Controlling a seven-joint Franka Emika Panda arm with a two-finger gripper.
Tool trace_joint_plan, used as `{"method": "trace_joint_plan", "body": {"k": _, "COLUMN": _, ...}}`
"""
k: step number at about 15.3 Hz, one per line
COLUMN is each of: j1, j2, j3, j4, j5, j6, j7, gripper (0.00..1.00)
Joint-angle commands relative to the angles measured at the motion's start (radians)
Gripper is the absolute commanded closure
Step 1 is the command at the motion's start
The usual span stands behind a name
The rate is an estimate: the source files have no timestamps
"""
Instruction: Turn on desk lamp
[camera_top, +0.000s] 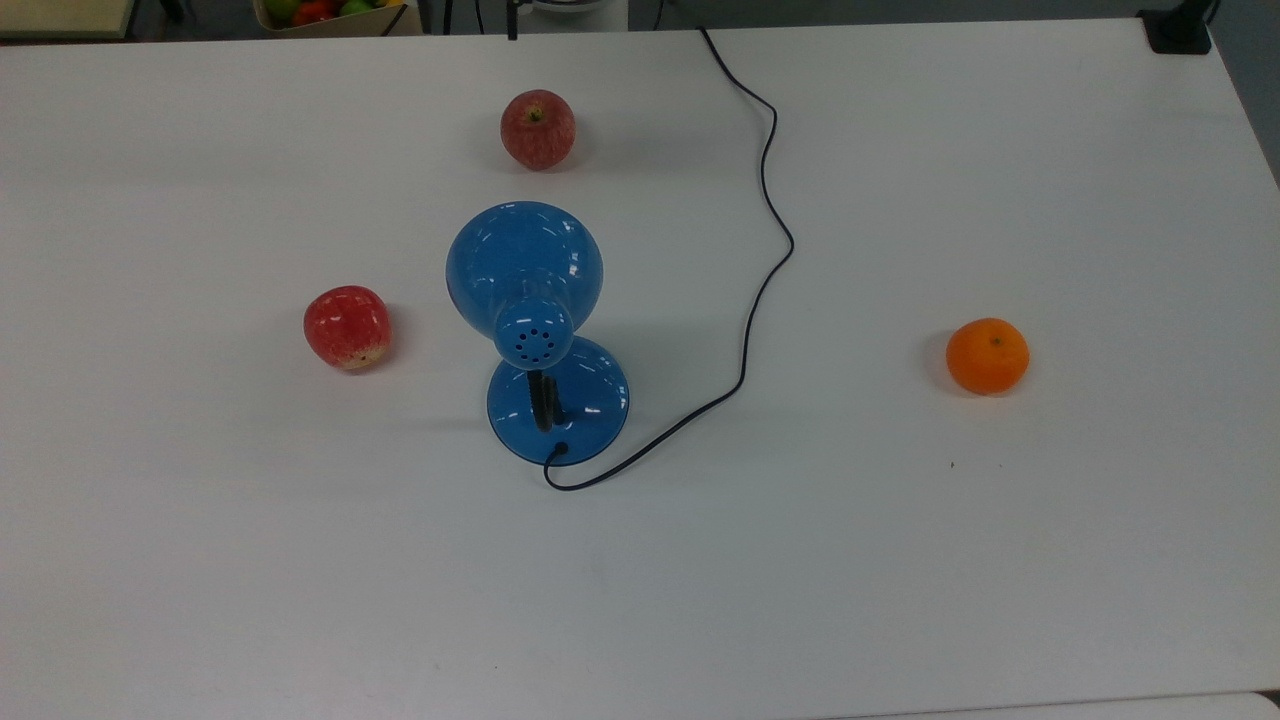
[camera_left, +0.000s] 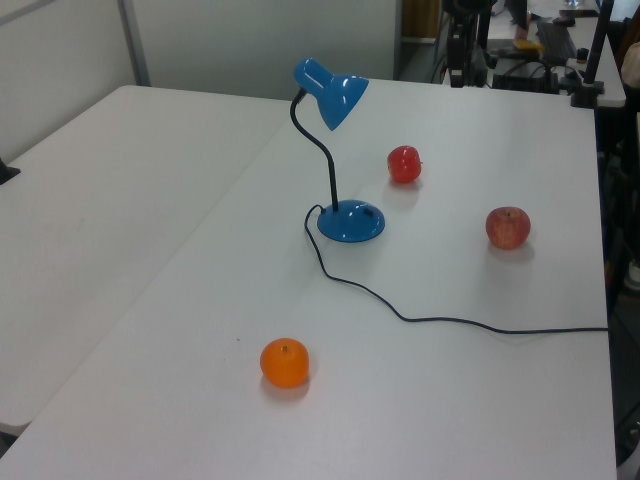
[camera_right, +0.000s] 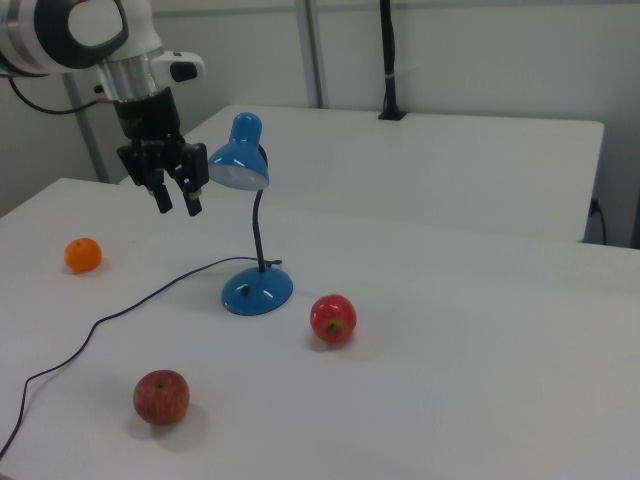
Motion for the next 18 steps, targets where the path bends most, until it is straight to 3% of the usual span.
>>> {"method": "trace_joint_plan", "body": {"k": 1, "j1": 0.006, "j2": -0.002, "j3": -0.004, "j4": -0.004, "j5": 0.015, "j6": -0.019, "j7": -0.030, "gripper": 1.00}}
{"method": "trace_joint_plan", "body": {"k": 4, "j1": 0.005, "j2": 0.002, "j3": -0.004, "j4": -0.007, "j5": 0.020, "j6": -0.026, "j7": -0.076, "gripper": 1.00}}
{"method": "trace_joint_plan", "body": {"k": 7, "j1": 0.003, "j2": 0.002, "j3": -0.004, "j4": -0.077, "j5": 0.040, "j6": 0.033, "j7": -0.090, "gripper": 1.00}}
{"method": "trace_joint_plan", "body": {"k": 14, "j1": 0.009, "j2": 0.019, "j3": -0.004, "j4": -0.390, "j5": 0.038, "j6": 0.488, "j7": -0.074, "gripper": 1.00}}
{"method": "trace_joint_plan", "body": {"k": 18, "j1": 0.011, "j2": 0.141, "j3": -0.004, "j4": -0.413, "j5": 0.035, "j6": 0.737, "j7": -0.008, "gripper": 1.00}}
